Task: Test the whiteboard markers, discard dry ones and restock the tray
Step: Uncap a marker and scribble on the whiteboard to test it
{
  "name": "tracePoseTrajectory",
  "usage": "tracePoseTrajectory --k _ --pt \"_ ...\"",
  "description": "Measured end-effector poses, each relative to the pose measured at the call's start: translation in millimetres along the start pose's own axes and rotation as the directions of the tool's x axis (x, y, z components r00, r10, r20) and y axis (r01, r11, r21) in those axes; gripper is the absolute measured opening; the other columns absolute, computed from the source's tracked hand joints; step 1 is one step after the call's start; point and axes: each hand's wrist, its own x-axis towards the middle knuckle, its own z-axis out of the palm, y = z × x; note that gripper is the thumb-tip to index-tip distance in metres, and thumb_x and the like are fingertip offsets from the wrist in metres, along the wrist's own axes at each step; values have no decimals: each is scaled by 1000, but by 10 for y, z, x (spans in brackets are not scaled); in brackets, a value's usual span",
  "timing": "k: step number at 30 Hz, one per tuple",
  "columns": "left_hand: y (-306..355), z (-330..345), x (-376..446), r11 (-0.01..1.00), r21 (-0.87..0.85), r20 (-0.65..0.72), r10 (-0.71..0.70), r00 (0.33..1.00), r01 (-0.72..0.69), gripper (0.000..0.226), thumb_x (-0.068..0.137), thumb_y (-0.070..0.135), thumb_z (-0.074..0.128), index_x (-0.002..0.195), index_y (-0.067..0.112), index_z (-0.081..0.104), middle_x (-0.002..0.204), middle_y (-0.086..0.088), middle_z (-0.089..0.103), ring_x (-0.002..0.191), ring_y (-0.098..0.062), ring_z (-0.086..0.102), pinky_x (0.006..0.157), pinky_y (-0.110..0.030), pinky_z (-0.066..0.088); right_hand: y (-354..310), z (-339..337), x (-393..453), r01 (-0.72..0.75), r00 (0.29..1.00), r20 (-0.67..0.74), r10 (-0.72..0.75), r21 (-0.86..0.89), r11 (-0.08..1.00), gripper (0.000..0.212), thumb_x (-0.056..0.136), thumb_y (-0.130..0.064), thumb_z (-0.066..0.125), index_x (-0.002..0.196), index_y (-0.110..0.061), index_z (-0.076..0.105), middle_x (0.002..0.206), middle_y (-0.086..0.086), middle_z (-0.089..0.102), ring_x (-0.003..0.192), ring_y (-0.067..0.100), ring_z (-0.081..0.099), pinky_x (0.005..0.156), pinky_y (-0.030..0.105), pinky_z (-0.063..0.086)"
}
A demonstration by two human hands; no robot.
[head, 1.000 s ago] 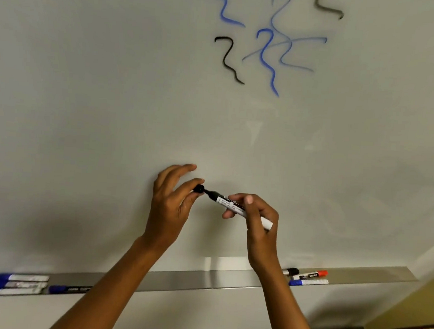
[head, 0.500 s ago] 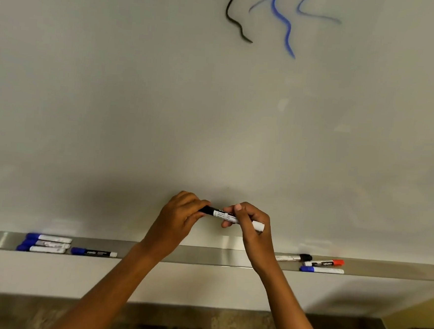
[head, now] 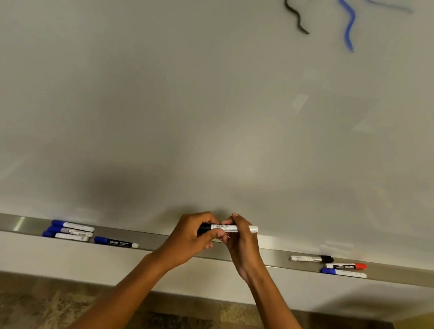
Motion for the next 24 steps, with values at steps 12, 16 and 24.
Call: tracePoseTrajectory --k 12,16,24 --pt "-867 -977 -332 996 84 -30 -33 999 35 9 89 26 70 96 21 69 85 11 66 83 -13 64 73 -27 53 769 723 262 -183 982 26 188 -141 973 21 97 -29 62 82 -18 70 80 10 62 75 16 59 77 32 49" --pt "-1489 -1353 -545 970 232 -96 -47 994 68 15 85 22 74 99 24 72 90 15 65 88 -7 61 79 -31 54 1225 824 361 -201 979 -46 198 -358 912 14 88 -27 74 92 -13 73 76 5 64 74 16 59 69 24 50" --pt "-2368 -1806 -879 847 508 -178 -72 981 154 20 83 12 75 101 20 72 95 9 65 93 -7 53 82 -26 47 1925 1280 562 -47 993 20 115 -830 556 16 90 -15 72 95 -29 67 96 -8 67 81 6 59 69 6 45"
